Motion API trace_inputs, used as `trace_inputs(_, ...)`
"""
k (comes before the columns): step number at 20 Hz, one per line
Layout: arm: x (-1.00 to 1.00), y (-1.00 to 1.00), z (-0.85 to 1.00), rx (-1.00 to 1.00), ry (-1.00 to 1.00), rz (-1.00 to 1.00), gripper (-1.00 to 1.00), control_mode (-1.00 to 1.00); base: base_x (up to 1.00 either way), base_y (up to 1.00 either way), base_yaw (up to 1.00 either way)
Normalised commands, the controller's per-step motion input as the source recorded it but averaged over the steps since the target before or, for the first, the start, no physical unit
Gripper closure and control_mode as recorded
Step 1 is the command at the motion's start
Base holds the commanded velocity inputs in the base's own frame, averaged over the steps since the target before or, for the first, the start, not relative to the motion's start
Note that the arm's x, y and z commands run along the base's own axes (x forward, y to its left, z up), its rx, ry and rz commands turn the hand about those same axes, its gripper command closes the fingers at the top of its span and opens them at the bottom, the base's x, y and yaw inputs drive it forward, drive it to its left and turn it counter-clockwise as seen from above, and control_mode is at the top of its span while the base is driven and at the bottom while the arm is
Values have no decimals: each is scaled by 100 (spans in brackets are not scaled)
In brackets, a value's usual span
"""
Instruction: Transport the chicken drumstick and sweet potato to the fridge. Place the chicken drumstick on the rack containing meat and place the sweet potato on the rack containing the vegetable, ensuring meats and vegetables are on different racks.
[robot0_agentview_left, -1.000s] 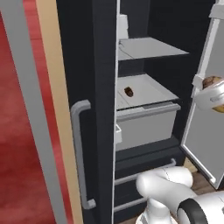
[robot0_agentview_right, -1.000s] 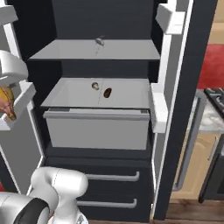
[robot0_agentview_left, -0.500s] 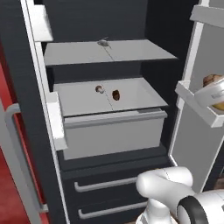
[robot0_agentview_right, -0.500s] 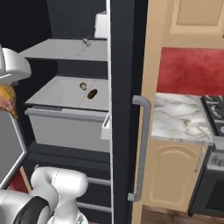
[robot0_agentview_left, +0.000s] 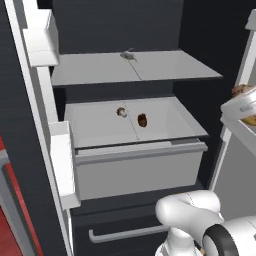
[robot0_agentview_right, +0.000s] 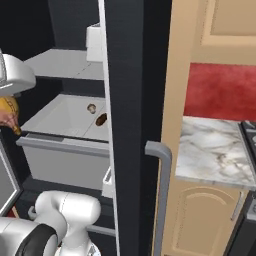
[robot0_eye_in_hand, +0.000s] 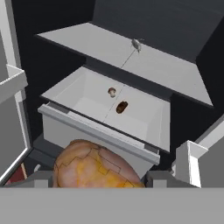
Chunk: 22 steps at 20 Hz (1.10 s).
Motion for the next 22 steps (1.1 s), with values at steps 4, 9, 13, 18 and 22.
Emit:
trace_inputs(4,0,0,0,0,0,0,100,100,100,14,-1)
trace_inputs(9,0,0,0,0,0,0,100,100,98,26,-9)
trace_inputs(13,0,0,0,0,0,0,100,100,82,31,-9)
trace_inputs(18,0,0,0,0,0,0,100,100,86,14,-3)
trace_inputs(22,84,0,0,1,0,0,100,-100,0,0,0)
